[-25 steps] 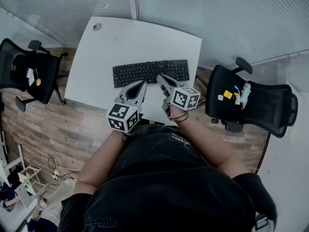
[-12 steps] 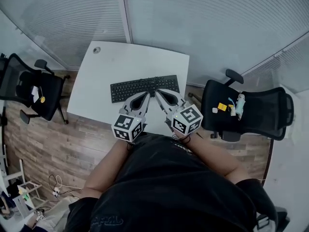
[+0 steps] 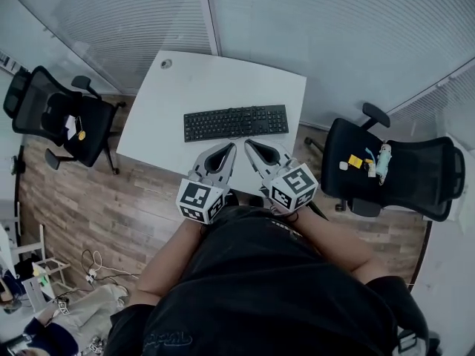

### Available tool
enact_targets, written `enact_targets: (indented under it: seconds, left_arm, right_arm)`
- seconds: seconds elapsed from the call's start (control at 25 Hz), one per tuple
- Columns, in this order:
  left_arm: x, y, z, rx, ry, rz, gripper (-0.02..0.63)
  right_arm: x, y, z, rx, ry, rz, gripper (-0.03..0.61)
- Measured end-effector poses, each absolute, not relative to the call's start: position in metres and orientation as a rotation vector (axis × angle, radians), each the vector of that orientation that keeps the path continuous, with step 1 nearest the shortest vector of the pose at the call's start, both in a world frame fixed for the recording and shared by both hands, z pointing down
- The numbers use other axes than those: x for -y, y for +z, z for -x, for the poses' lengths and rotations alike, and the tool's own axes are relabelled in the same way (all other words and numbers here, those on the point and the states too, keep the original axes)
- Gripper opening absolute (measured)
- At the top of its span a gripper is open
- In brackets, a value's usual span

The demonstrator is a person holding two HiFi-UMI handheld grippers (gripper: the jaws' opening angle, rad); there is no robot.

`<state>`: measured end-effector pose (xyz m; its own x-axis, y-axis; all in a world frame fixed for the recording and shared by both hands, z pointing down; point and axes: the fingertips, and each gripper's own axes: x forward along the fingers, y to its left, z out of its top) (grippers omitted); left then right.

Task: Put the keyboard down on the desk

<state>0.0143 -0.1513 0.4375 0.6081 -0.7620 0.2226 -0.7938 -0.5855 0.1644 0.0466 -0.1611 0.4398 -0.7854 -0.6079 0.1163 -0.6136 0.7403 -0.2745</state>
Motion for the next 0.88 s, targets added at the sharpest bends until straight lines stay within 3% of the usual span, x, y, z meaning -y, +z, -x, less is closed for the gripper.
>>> enact_targets:
  seconds: [0.88]
  left_arm:
    - [0.068,0.420,0.084,1.218,0.120,-2.647,0.015]
  right_arm:
    - [0.082,0.423,0.061,2.902,0.346,-1.013,0.021]
